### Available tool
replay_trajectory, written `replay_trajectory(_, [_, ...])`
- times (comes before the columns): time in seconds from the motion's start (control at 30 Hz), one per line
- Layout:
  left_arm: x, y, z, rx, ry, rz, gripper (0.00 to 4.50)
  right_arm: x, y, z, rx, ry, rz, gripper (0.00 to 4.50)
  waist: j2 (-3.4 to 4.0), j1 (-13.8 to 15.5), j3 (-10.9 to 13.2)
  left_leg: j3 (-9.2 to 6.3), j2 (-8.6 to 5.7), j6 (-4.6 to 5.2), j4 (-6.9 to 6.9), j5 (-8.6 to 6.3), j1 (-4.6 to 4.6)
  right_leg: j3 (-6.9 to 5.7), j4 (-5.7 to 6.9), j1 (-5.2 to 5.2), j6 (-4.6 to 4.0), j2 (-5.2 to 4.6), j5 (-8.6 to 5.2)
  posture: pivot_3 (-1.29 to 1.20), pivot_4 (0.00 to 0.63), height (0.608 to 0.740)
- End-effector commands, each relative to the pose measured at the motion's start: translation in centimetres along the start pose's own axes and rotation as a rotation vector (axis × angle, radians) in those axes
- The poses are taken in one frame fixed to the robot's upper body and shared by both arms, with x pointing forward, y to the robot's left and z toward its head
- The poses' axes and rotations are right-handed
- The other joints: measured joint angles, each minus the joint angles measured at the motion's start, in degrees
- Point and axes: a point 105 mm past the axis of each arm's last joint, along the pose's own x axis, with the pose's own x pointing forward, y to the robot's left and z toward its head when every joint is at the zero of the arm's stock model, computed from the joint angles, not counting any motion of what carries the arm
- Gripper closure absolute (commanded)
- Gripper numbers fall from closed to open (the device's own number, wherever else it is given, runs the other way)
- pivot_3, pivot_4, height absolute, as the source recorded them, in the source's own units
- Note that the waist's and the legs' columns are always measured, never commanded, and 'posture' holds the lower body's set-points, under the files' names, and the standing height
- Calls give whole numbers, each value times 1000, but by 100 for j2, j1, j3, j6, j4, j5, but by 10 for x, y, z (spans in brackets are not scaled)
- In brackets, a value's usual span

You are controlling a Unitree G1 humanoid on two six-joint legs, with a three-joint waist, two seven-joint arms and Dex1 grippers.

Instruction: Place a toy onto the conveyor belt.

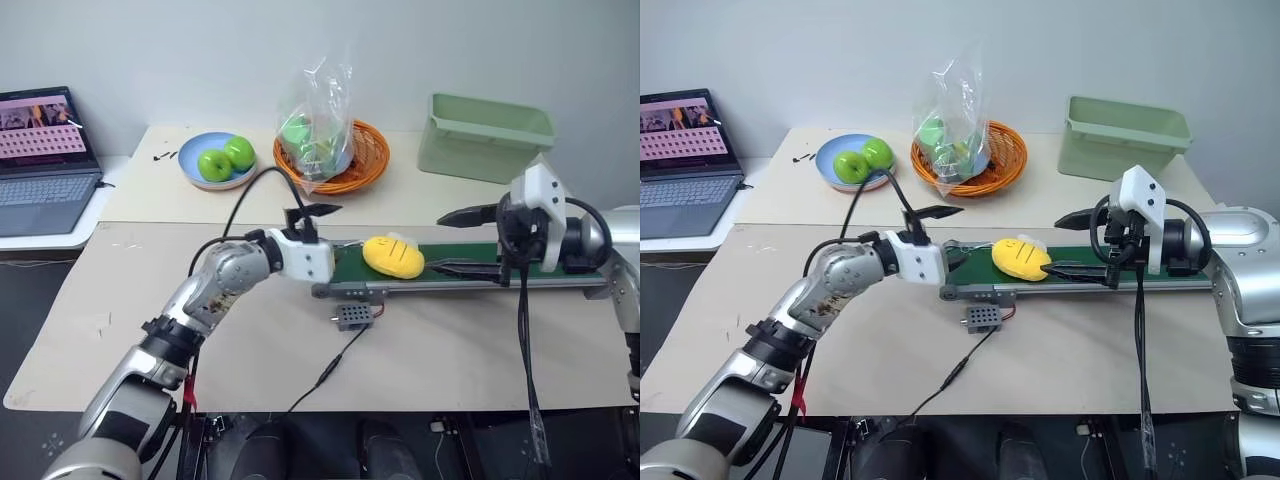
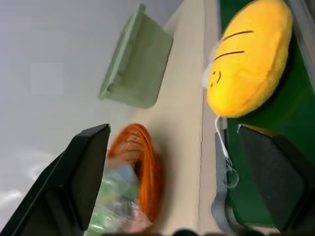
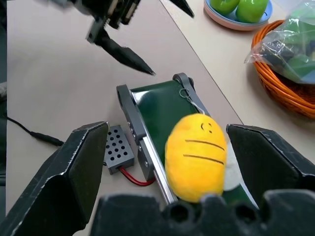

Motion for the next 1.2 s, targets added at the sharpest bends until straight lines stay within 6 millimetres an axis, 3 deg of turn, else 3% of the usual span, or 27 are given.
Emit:
replay_trajectory(0.03, [-28,4,26,-397,-105,-133,92,-5,-7,14,-67,-12,-28,0,0,-34,0,-2,1,0,1,0,0,0,2,1,0,1,0,0,150,740])
replay_trajectory(0.3, [-73,41,42,-616,-119,-102,92,2,-12,19,-79,-46,-32,0,0,-92,0,-3,2,0,2,0,8,2,-1,2,2,2,-2,0,150,740])
replay_trajectory(0.53, [-97,52,18,-659,-6,0,92,13,-15,27,-52,-133,-15,0,-1,-82,1,-3,2,-1,1,0,7,1,-4,2,1,2,-1,0,150,740])
replay_trajectory(0.9, [-102,67,1,-689,4,223,92,21,-20,28,-65,-138,-6,0,-1,-70,1,-4,0,-1,0,0,2,-1,-4,2,0,0,-1,0,150,740])
replay_trajectory(1.2, [-98,59,1,-704,-5,163,92,22,-25,24,-68,-132,-38,0,-1,-73,0,-3,0,-1,0,1,4,0,-5,1,0,1,-1,0,150,740])
